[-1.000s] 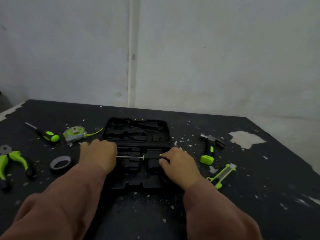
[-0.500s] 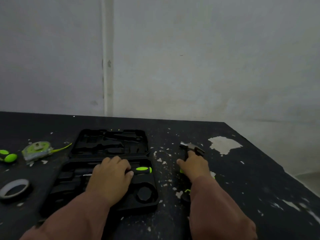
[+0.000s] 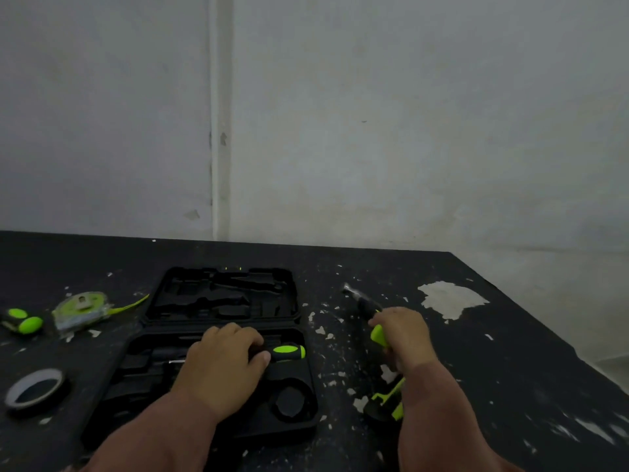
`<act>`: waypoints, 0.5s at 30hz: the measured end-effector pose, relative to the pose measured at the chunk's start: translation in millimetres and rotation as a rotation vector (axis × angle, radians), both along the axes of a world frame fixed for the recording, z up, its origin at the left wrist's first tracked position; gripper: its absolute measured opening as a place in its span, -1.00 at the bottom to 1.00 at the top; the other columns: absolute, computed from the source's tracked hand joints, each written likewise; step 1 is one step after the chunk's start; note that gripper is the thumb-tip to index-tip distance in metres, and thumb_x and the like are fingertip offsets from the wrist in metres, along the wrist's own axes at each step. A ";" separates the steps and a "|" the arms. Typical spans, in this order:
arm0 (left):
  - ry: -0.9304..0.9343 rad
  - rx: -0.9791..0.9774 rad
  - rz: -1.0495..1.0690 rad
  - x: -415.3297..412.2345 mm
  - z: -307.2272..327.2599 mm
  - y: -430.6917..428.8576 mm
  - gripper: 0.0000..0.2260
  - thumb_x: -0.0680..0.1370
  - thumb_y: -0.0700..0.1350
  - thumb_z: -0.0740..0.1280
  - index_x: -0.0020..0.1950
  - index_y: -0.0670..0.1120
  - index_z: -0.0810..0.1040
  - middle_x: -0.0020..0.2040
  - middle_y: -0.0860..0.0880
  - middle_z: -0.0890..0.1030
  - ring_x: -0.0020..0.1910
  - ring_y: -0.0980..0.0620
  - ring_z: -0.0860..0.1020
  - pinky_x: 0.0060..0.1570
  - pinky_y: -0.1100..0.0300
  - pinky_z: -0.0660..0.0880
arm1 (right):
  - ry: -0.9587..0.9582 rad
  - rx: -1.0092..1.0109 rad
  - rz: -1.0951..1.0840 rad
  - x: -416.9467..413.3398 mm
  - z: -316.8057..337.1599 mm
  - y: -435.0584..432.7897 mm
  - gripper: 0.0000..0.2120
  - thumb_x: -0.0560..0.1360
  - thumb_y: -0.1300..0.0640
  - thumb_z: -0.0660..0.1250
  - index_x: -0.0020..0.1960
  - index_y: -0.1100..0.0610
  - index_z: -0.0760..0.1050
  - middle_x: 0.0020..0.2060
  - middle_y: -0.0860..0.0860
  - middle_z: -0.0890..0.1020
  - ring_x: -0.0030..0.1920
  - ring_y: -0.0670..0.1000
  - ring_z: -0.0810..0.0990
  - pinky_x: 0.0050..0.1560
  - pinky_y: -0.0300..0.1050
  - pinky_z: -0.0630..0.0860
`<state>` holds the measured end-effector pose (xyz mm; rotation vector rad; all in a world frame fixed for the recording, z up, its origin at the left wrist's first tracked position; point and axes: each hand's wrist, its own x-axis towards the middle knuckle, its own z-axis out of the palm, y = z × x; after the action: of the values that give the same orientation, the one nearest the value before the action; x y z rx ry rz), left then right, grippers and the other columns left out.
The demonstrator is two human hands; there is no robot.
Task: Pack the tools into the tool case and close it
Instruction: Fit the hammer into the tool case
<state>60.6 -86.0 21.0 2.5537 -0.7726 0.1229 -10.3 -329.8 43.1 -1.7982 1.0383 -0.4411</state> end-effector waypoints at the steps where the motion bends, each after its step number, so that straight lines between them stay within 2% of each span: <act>1: 0.041 -0.016 -0.002 -0.1 3.4 -0.9 -0.72 0.52 0.14 0.22 0.19 0.13 0.48 0.15 0.11 0.50 0.20 0.03 0.42 0.19 0.13 0.38 | -0.109 0.176 -0.023 -3.6 4.8 5.9 -0.94 0.39 0.23 0.36 -0.14 0.20 0.55 -0.19 0.16 0.53 -0.29 0.12 0.47 -0.31 -0.09 0.43; 3: 0.119 -0.077 -0.021 -2.4 9.9 -4.0 -0.71 0.51 0.12 0.25 0.20 0.10 0.50 0.13 0.08 0.52 0.19 0.03 0.45 0.21 0.12 0.39 | -0.308 0.397 0.006 -11.2 11.9 22.4 -0.89 0.41 0.30 0.32 -0.08 0.23 0.58 -0.21 0.18 0.53 -0.35 0.08 0.44 -0.39 -0.11 0.35; 5: 0.201 -0.173 -0.063 -6.2 17.7 -8.5 -0.69 0.51 0.09 0.27 0.22 0.06 0.51 0.13 0.08 0.55 0.16 0.07 0.49 0.19 0.19 0.40 | -0.488 0.491 0.112 -16.6 17.8 41.9 -0.85 0.43 0.35 0.28 -0.05 0.22 0.57 -0.24 0.16 0.57 -0.36 0.04 0.46 -0.39 -0.12 0.36; 7: 0.313 -0.299 -0.114 -14.1 28.4 -14.7 -0.71 0.53 0.05 0.27 0.22 0.04 0.53 0.09 0.09 0.58 0.06 0.15 0.53 0.08 0.29 0.41 | -0.603 0.557 0.222 -22.1 24.4 61.3 -0.80 0.45 0.36 0.25 0.02 0.21 0.56 -0.24 0.13 0.62 -0.36 0.01 0.50 -0.39 -0.15 0.41; 9: 0.449 -0.484 -0.162 -22.5 38.3 -20.7 -0.83 0.55 0.00 0.26 0.09 0.10 0.58 0.02 0.09 0.63 -0.12 0.25 0.54 -0.09 0.38 0.41 | -0.680 0.629 0.345 -25.6 28.3 78.1 -0.76 0.45 0.36 0.23 0.06 0.20 0.55 -0.24 0.10 0.66 -0.34 0.00 0.54 -0.37 -0.18 0.48; 11: 0.631 -0.703 -0.200 -30.4 45.5 -23.2 -0.84 0.56 -0.03 0.25 -0.07 0.13 0.62 -0.05 0.05 0.69 -0.21 0.24 0.58 -0.15 0.37 0.44 | -0.739 0.702 0.473 -27.4 27.9 93.2 -0.70 0.39 0.33 0.25 0.11 0.22 0.53 -0.15 0.13 0.68 -0.26 0.04 0.61 -0.32 -0.16 0.57; 13: 0.768 -0.853 -0.216 -34.6 48.0 -21.4 -0.83 0.55 -0.01 0.27 -0.02 0.09 0.66 -0.06 0.03 0.71 -0.11 0.16 0.62 -0.06 0.26 0.49 | -0.783 0.784 0.575 -28.0 22.9 104.7 -0.62 0.37 0.29 0.29 0.19 0.25 0.49 0.00 0.19 0.67 -0.08 0.11 0.66 -0.16 -0.06 0.64; 15: 0.806 -0.929 -0.230 -36.7 50.2 -18.1 -0.83 0.53 -0.01 0.30 0.02 0.05 0.67 -0.02 0.04 0.71 0.01 0.11 0.64 0.07 0.16 0.53 | -0.793 0.832 0.651 -28.9 18.2 114.3 -0.53 0.32 0.23 0.45 0.22 0.23 0.48 0.10 0.20 0.64 0.08 0.14 0.63 0.00 0.01 0.62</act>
<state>23.9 -104.1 71.2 1.4214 -0.4904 -0.4834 -39.3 -215.5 61.3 -0.9535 0.0087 -0.2148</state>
